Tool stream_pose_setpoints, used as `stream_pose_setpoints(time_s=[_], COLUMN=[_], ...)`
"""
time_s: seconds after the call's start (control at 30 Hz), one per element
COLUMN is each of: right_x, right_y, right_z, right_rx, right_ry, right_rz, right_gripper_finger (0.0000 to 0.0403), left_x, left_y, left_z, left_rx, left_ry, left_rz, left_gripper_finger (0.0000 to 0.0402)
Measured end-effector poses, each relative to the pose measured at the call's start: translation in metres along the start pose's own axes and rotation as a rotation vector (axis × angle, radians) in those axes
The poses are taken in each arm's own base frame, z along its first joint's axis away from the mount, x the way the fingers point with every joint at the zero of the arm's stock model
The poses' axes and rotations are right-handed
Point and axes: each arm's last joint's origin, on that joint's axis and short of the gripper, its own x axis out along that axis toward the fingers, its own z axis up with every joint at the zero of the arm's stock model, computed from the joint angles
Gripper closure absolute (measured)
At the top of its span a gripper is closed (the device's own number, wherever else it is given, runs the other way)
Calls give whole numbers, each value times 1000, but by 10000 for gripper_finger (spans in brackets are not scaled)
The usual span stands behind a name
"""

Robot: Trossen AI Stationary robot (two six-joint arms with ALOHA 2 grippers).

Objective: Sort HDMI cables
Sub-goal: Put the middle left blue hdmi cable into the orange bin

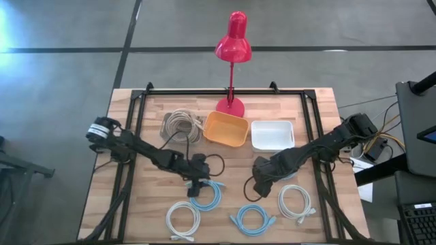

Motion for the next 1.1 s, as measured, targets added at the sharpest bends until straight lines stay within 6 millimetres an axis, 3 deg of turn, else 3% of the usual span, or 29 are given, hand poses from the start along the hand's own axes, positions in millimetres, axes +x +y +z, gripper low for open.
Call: stream_pose_setpoints(time_s=[0.33, 0.57, 0.63, 0.8, 1.1], right_x=[0, 1, 1, 2, 3], right_y=[0, 0, 1, 2, 2], right_z=[1, 2, 2, 3, 3], right_rx=[-26, -50, -69, -90, -96], right_ry=[-25, -56, -61, -69, -71], right_rz=[-11, -11, -3, 8, 11], right_gripper_finger=[293, 298, 297, 294, 306], left_x=[19, 10, 5, -16, -42], left_y=[4, 3, 3, 0, 3], left_z=[-15, -9, -5, 30, 89], left_rx=[-48, -62, -72, -31, 202], left_ry=[71, 41, 27, -120, -203], left_rz=[53, 54, 80, 196, 610], left_gripper_finger=[241, 358, 370, 368, 365])
